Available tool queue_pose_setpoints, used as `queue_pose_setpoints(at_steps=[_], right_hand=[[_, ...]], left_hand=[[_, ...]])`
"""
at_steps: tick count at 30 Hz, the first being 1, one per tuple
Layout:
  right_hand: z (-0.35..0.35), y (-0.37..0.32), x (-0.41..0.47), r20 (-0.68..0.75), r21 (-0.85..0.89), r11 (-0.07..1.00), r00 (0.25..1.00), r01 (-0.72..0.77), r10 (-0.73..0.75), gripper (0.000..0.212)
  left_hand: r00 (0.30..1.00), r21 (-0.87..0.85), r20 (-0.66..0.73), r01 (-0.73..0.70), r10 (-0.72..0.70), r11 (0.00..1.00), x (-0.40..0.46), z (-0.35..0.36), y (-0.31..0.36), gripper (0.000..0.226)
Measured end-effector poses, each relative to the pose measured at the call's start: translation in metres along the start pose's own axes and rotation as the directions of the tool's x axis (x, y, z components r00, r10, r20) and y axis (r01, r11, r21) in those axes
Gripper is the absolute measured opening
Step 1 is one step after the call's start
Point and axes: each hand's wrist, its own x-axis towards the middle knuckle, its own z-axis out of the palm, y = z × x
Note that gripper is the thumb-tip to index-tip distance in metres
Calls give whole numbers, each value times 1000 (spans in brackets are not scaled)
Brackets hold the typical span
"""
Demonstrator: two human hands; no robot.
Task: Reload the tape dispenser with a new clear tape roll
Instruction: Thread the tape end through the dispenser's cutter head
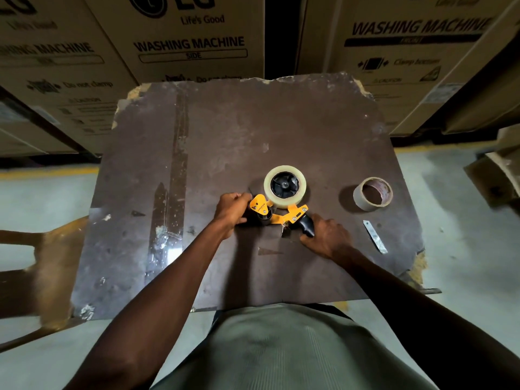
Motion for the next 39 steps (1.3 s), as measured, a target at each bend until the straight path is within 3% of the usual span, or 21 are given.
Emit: queue_pose_setpoints(at_steps=[4, 7, 9, 11, 13, 15, 18, 24, 30, 35, 39], right_hand=[[-1, 1, 3, -21, 35, 996, 996, 84, -84, 70], [-6, -2, 5, -141, -28, 992, 982, 126, -129, 81], [-11, -2, 7, -284, -96, 964, 921, 249, -266, 79], [-15, -1, 12, -343, -174, 884, 814, 435, -468, 72], [-18, -1, 19, -318, -174, 799, 735, 576, -599, 64], [-20, -3, 28, -254, -143, 743, 702, 653, -666, 60], [-23, -8, 36, -150, -117, 685, 669, 719, -728, 48], [-17, -8, 46, -125, -70, 597, 587, 799, -800, 28], [-21, -14, 50, -103, 23, 598, 597, 801, -796, 25], [-18, -20, 49, -128, 125, 707, 718, 696, -684, 32], [-15, -27, 50, -164, 156, 730, 746, 665, -645, 24]], left_hand=[[988, 134, 24, -156, 154, 979, -6, -1, -8, 19], [978, 179, 27, -208, 207, 962, -7, -2, -12, 11], [976, 201, 35, -218, 216, 955, -9, -3, -10, 9], [976, 205, 42, -219, 215, 954, -10, -5, -8, 8], [977, 211, 57, -215, 208, 953, -10, -6, -6, 10], [977, 219, 64, -210, 201, 953, -8, -6, -5, 19], [979, 210, 70, -200, 189, 957, -8, -7, -5, 21], [988, 57, 84, -135, 130, 989, -16, -7, -5, 27], [992, -28, 67, -105, 106, 994, -22, -5, -7, 32], [994, -31, 48, -100, 102, 994, -22, -4, -8, 31], [994, -29, 48, -101, 102, 994, -22, -3, -9, 33]])
